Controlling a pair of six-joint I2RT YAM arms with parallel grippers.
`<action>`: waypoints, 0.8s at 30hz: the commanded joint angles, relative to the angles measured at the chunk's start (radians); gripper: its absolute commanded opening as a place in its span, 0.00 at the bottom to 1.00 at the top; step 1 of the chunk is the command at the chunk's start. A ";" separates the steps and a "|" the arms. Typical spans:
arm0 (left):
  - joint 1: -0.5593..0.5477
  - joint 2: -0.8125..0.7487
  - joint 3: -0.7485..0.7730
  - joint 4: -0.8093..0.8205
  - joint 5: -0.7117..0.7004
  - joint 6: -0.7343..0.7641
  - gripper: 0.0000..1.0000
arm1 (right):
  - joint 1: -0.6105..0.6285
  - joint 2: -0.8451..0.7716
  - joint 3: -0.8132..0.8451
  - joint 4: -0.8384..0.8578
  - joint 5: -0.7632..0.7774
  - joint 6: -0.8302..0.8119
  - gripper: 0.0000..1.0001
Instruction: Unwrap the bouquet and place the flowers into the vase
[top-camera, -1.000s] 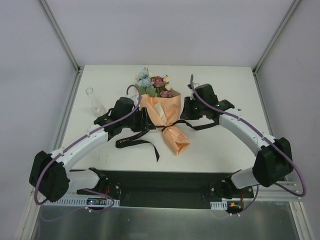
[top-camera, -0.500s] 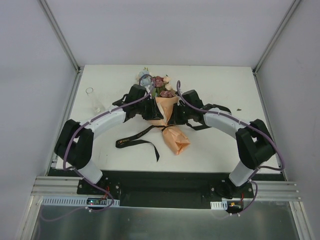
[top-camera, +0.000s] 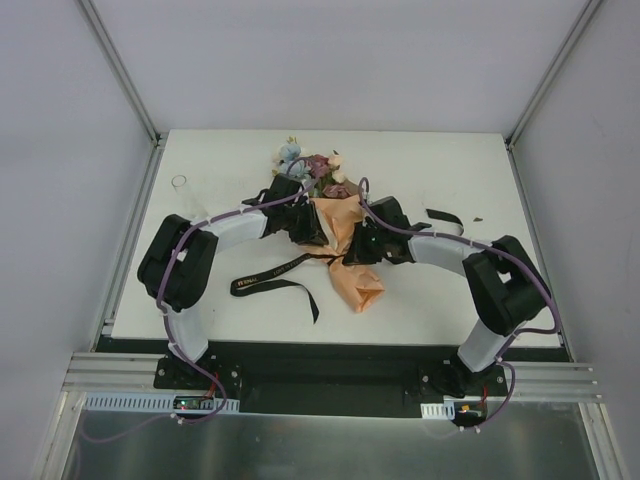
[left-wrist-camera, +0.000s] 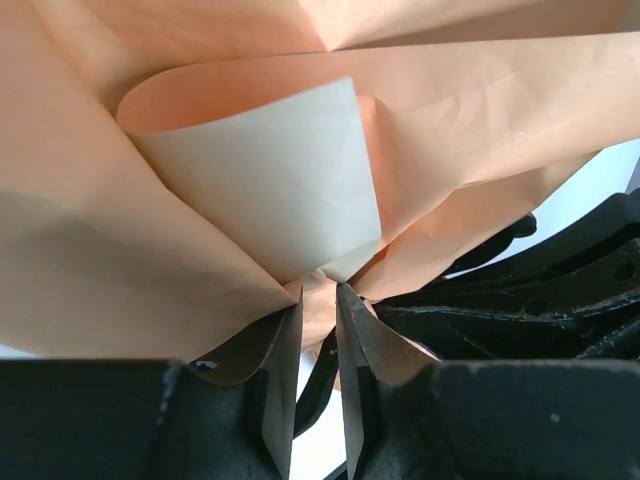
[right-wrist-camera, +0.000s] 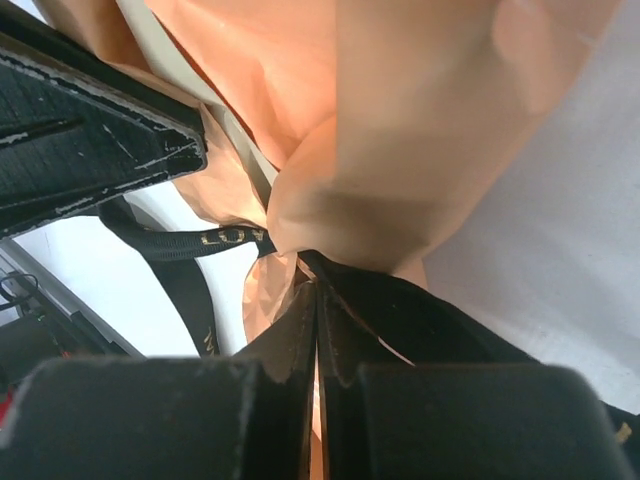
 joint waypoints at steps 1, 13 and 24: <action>-0.026 0.022 0.053 0.039 0.022 0.015 0.19 | -0.039 -0.017 -0.030 -0.023 0.045 0.023 0.01; -0.123 -0.183 0.028 0.001 0.040 0.127 0.31 | -0.030 -0.118 -0.036 -0.021 0.073 -0.052 0.04; -0.128 -0.384 -0.109 0.001 -0.009 0.096 0.34 | 0.034 -0.218 0.042 -0.131 0.017 -0.061 0.21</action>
